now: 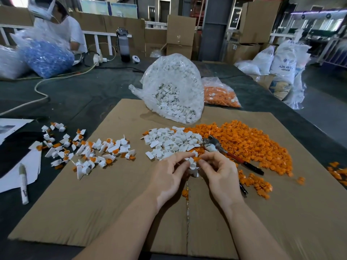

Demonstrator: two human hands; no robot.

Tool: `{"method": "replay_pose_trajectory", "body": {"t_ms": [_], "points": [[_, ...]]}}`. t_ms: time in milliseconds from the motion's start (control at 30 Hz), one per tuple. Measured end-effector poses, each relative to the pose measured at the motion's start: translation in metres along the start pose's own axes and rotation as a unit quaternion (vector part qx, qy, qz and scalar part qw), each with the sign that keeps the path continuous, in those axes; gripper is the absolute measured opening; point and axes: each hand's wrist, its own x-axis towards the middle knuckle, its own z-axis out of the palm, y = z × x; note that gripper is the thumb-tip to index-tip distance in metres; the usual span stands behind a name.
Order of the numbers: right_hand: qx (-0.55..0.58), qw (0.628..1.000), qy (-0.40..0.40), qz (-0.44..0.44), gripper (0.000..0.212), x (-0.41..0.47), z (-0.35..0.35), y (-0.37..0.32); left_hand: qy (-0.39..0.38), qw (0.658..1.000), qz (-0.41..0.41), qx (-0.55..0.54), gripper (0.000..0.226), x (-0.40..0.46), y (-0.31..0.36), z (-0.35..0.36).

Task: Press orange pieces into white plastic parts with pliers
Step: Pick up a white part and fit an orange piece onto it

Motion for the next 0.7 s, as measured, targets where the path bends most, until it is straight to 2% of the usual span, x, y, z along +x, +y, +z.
{"method": "replay_pose_trajectory", "body": {"t_ms": [167, 300, 467, 600, 700], "points": [[0.005, 1.0, -0.006, 0.028, 0.021, 0.001, 0.0, 0.003, 0.003, 1.0, 0.006, 0.004, 0.024, 0.001, -0.002, 0.001], [0.017, 0.999, 0.001, 0.034, 0.018, 0.0, 0.002, 0.003, 0.045, 0.998, -0.039, 0.0, 0.01, 0.005, -0.009, 0.001], [-0.043, 0.999, -0.008, -0.008, 0.016, -0.001, 0.005, 0.005, 0.09, 0.995, -0.047, 0.003, 0.018, 0.006, -0.009, 0.0], [-0.11, 0.993, -0.029, -0.025, 0.011, -0.003, 0.006, 0.009, 0.074, 0.996, -0.043, 0.006, 0.02, 0.006, -0.009, -0.001], [-0.143, 0.989, -0.02, -0.02, 0.017, -0.003, 0.006, 0.009, 0.064, 0.997, -0.043, 0.013, 0.02, 0.005, -0.01, 0.0]]}}
